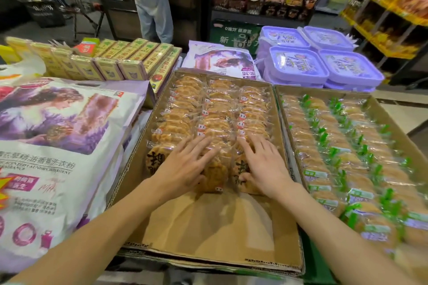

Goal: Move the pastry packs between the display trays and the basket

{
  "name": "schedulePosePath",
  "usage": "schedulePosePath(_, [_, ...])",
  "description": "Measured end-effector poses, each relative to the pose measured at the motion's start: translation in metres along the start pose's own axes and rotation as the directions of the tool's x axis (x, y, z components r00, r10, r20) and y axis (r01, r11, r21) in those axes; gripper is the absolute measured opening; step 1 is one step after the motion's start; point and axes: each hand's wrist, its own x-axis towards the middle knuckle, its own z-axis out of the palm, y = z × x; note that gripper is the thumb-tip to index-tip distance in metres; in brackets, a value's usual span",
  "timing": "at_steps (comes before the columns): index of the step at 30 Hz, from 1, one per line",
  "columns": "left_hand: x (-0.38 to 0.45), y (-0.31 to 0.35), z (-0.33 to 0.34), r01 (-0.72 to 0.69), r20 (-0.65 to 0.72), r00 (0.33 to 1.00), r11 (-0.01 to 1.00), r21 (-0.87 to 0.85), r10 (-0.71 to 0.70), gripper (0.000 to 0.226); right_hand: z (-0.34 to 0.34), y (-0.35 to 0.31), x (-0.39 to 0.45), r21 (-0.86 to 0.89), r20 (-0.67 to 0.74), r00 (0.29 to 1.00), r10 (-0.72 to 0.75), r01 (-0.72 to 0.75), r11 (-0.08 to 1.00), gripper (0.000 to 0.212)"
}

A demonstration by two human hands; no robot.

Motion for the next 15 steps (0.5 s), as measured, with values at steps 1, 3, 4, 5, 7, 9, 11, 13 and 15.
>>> schedulePosePath(1, [-0.001,0.001,0.004,0.001,0.007,1.000,1.000,-0.014,-0.001,0.095,0.001,0.000,0.000,-0.010,0.014,1.000,-0.002,0.002,1.000,0.111])
schedulePosePath(3, [-0.002,0.003,0.010,-0.005,0.039,0.999,1.000,-0.004,0.005,0.106,0.003,0.000,-0.002,-0.031,0.039,0.999,-0.011,0.012,0.999,0.119])
schedulePosePath(4, [-0.001,0.003,0.011,-0.006,0.052,0.999,1.000,0.005,0.006,0.110,0.004,0.001,-0.004,-0.037,0.051,0.999,-0.009,0.010,0.999,0.121])
schedulePosePath(5, [0.000,0.003,0.013,-0.005,0.055,0.998,1.000,0.012,0.004,0.112,0.005,0.001,-0.005,-0.041,0.057,0.998,-0.001,0.003,0.999,0.122])
schedulePosePath(7, [0.003,0.002,0.014,-0.007,0.044,0.999,1.000,0.016,0.006,0.114,0.006,0.001,-0.008,-0.054,0.051,0.999,0.020,-0.017,0.998,0.122])
schedulePosePath(9, [0.005,-0.001,0.017,-0.029,0.033,0.999,0.999,0.016,0.029,0.114,0.008,-0.003,-0.009,-0.063,0.043,0.998,0.039,-0.036,0.997,0.118])
schedulePosePath(11, [0.008,-0.005,0.020,-0.063,0.020,0.998,0.998,0.032,0.062,0.112,0.010,-0.006,-0.012,-0.059,0.030,0.998,0.056,-0.054,0.997,0.113])
schedulePosePath(13, [0.012,-0.010,0.021,-0.102,0.019,0.995,0.994,0.050,0.101,0.109,0.012,-0.007,-0.014,-0.068,0.024,0.997,0.072,-0.071,0.995,0.109])
schedulePosePath(15, [0.019,-0.014,0.021,-0.135,0.041,0.990,0.989,0.054,0.133,0.107,0.013,-0.008,-0.015,-0.068,0.027,0.996,0.086,-0.084,0.994,0.107])
